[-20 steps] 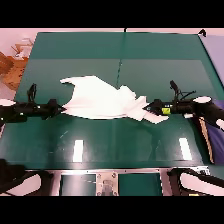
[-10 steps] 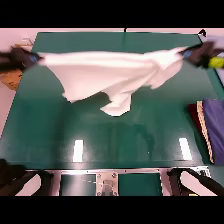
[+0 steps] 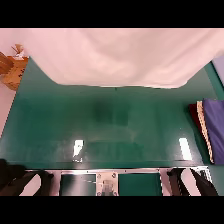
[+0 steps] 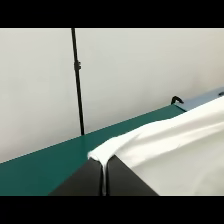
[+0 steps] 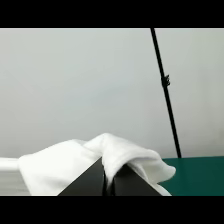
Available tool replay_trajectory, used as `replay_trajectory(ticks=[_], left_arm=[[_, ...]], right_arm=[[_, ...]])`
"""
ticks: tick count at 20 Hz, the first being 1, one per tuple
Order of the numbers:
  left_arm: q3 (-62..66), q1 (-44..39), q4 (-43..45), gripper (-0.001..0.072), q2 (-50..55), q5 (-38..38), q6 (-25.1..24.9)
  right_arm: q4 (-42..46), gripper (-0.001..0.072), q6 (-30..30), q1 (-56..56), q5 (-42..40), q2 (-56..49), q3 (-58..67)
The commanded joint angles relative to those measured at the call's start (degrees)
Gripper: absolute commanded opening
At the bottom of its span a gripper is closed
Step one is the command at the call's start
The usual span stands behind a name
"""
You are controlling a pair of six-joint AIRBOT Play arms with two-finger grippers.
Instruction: Fold the shirts.
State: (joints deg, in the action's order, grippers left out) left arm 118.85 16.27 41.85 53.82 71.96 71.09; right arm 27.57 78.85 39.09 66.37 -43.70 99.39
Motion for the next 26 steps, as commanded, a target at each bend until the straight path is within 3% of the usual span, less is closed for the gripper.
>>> replay_trajectory(ticks=[1, 5, 8, 11, 14, 18, 23, 24, 25, 26], left_arm=[[0.1, 0.1, 5.6, 0.0022, -0.2, -0.2, 1.0], [-7.2, 0.1, 11.3, 0.0022, -0.1, -1.4, 0.9], [-13.8, 0.1, 10.6, 0.0022, 0.5, -2.9, 0.7], [-22.9, -2.2, 8.3, 0.0022, 4.4, -4.2, -0.4], [-32.9, -9.8, 8.4, 0.0022, 11.3, -10.4, -3.7], [-37.1, -16.9, 8.6, 0.0022, 24.9, -22.3, -2.2], [-37.1, -18.8, 8.6, 0.0022, 35.5, -23.9, -0.6], [-37.1, -18.8, 8.6, 0.0022, 36.3, -23.9, -0.6], [-37.1, -18.6, 8.7, 0.0023, 36.5, -23.9, -0.6], [-37.0, -18.3, 8.7, 0.0023, 36.5, -23.8, -0.6]], right_arm=[[2.9, 0.0018, 0.7, 3.0, 0.4, 3.2, 1.1], [2.4, 0.0019, 0.7, 2.9, 5.1, 3.2, -3.8], [-4.3, 0.0019, -4.5, 0.7, 3.8, 2.8, -15.9], [-5.0, 0.0019, -11.1, -11.3, -7.1, 0.4, -32.9], [-5.1, 0.0019, -17.2, -25.6, -21.0, -8.2, -44.7], [-5.1, 0.0019, -20.7, -37.5, -31.9, -28.8, -44.4], [-5.0, 0.0028, -20.9, -35.5, -31.4, -43.5, -38.7], [-4.9, 0.0123, -20.9, -34.2, -30.8, -43.7, -38.3], [-4.5, 0.0275, -20.9, -32.4, -29.7, -43.6, -37.7], [-4.0, 0.0360, -20.9, -30.0, -27.0, -43.6, -36.5]])
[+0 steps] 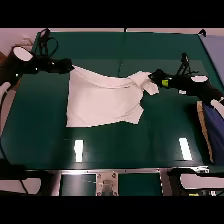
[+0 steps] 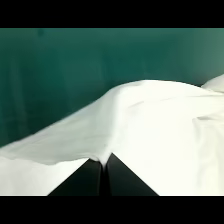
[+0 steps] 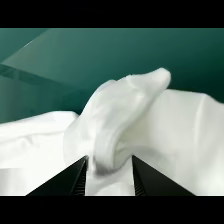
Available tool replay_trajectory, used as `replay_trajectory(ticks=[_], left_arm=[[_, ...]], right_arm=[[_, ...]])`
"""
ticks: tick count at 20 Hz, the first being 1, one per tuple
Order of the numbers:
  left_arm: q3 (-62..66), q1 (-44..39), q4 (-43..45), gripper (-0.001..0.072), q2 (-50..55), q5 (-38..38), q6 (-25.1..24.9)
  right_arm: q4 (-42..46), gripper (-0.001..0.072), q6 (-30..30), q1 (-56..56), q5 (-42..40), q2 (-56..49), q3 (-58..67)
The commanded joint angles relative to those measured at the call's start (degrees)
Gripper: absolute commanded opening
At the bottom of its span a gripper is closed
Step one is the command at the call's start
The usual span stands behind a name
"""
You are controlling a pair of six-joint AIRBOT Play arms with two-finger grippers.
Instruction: Fold the shirts.
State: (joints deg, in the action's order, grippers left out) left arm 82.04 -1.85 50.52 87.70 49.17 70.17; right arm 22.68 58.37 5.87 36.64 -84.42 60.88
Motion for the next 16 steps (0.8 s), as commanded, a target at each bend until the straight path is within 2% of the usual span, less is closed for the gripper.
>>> replay_trajectory(ticks=[1, 3, 4, 5, 9, 16], left_arm=[[0.1, 0.0, 0.1, 0.0023, 2.6, -0.6, 0.5], [0.7, 0.7, 0.1, 0.0023, 2.6, 1.0, 0.9], [0.7, 1.1, 0.0, 0.0023, 2.6, 1.7, 1.0], [0.7, 1.1, 0.2, 0.0023, 2.6, 2.1, 1.3], [0.7, 1.1, 0.2, 0.0023, 2.6, 2.6, 1.4], [0.7, 1.1, 0.2, 0.0023, 2.7, 2.9, 1.4]], right_arm=[[1.7, 0.0378, -0.4, 6.0, 6.5, -2.9, 3.3], [3.7, 0.0400, -0.4, 12.1, 14.4, -2.9, 5.1], [4.6, 0.0474, -0.3, 14.6, 17.2, -2.9, 5.1], [6.6, 0.0504, 0.9, 16.8, 19.5, -3.0, 4.7], [14.1, 0.0503, 5.0, 18.1, 20.5, -3.7, 1.5], [11.5, 0.0490, 6.2, 12.5, 19.5, -13.9, 3.9]])
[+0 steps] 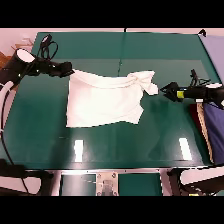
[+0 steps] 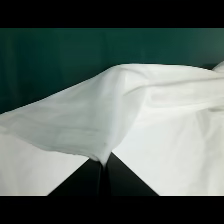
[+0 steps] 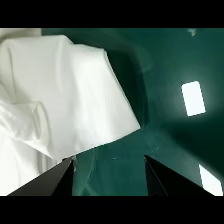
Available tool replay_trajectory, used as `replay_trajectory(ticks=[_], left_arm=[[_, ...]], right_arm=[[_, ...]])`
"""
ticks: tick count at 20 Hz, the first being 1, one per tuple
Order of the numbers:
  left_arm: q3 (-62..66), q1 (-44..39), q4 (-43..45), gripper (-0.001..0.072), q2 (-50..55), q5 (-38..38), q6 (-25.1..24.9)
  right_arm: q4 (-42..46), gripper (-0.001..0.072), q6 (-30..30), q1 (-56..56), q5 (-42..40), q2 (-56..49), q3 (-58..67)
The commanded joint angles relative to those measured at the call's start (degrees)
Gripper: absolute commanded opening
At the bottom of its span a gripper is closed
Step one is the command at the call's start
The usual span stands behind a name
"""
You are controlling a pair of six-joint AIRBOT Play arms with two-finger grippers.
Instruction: Fold the shirts.
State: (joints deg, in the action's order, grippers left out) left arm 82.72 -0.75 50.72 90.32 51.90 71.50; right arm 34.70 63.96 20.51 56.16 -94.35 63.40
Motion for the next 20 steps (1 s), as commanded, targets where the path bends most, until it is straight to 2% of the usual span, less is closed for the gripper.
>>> replay_trajectory(ticks=[1, 2, 3, 5, 6, 8, 9, 11, 15, 20], left_arm=[[0.0, 0.0, 0.1, 0.0024, 0.0, 0.2, 0.0], [0.0, 0.0, 0.1, 0.0023, 0.0, 0.2, 0.0], [0.0, 0.0, 0.1, 0.0024, 0.0, 0.2, 0.0], [0.0, 0.0, 0.1, 0.0023, 0.0, 0.2, 0.0], [0.0, 0.0, 0.1, 0.0023, 0.0, 0.2, 0.0], [0.0, 0.0, 0.3, 0.0023, 0.0, 0.1, 0.0], [0.0, 0.0, 0.8, 0.0023, 0.0, 0.0, 0.0], [0.0, 0.0, 4.5, 0.0024, 0.1, 0.2, 1.0], [0.0, 0.0, 12.2, 0.0023, 0.0, 1.2, 6.5], [6.7, 0.0, 12.3, 0.0022, -0.2, 6.0, 6.5]], right_arm=[[-1.7, 0.0490, 0.5, -3.2, -0.2, -5.6, 2.6], [-3.1, 0.0467, 0.5, -4.3, -0.2, -7.3, 4.3], [-3.5, 0.0401, 0.5, -5.1, -0.3, -8.6, 6.1], [-4.0, 0.0392, 0.6, -6.1, -0.9, -10.7, 9.6], [-4.5, 0.0345, 0.6, -6.4, -1.0, -11.4, 11.1], [-4.7, 0.0156, 0.6, -6.4, -1.5, -11.6, 12.9], [-4.7, 0.0034, 0.5, -6.4, -1.5, -11.6, 13.5], [-4.6, 0.0018, 0.5, -6.3, -1.5, -11.5, 14.0], [-4.7, 0.0017, 0.3, -5.2, -0.1, -8.3, 15.1], [-4.7, 0.0017, 0.3, -0.8, 1.6, 6.9, 22.6]])
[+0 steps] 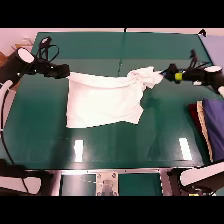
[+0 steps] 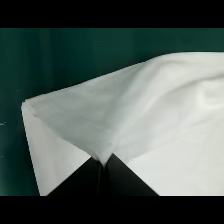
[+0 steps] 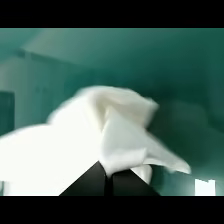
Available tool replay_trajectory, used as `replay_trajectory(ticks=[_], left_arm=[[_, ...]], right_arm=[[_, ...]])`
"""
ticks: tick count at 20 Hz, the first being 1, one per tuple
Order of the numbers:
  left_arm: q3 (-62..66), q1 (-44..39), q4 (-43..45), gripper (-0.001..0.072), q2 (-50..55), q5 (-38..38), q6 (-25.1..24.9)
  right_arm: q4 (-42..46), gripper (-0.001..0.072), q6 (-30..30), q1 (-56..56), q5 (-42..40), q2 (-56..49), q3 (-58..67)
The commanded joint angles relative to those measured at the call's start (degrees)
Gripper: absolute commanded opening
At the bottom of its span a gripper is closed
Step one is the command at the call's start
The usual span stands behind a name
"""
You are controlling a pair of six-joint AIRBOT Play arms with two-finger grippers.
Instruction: Fold the shirts.
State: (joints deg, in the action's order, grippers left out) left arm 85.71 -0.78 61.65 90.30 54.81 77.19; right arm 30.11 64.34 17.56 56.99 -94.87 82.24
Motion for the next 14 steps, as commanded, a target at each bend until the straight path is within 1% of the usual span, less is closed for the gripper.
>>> replay_trajectory(ticks=[1, 3, 6, 8, 10, 12, 14], left_arm=[[7.0, 0.1, 1.4, 0.0022, -0.2, 5.5, 0.8], [13.0, 0.1, 1.4, 0.0022, -2.1, 8.7, 0.8], [22.3, 0.1, 2.9, 0.0022, -8.5, 9.8, 0.2], [27.8, 0.1, 4.6, 0.0022, -14.1, 9.1, 0.1], [32.5, 0.1, 4.8, 0.0022, -19.9, 8.0, -1.2], [33.3, 0.1, 4.6, 0.0022, -26.5, 4.6, -1.3], [33.3, 0.0, 4.6, 0.0022, -32.2, 3.1, -2.8]], right_arm=[[-0.1, 0.0017, 0.0, 3.2, 0.7, 10.9, 5.5], [-0.1, 0.0017, 0.0, 5.6, 0.4, 17.8, 9.0], [-0.3, 0.0017, 1.5, 10.4, -1.8, 27.6, 13.4], [-1.5, 0.0017, 1.7, 14.1, -5.3, 33.6, 15.4], [-3.8, 0.0017, 1.7, 17.5, -10.1, 39.3, 16.6], [-5.5, 0.0017, 1.7, 19.9, -15.4, 44.7, 17.0], [-5.5, 0.0017, 1.6, 20.5, -19.2, 49.2, 17.4]])
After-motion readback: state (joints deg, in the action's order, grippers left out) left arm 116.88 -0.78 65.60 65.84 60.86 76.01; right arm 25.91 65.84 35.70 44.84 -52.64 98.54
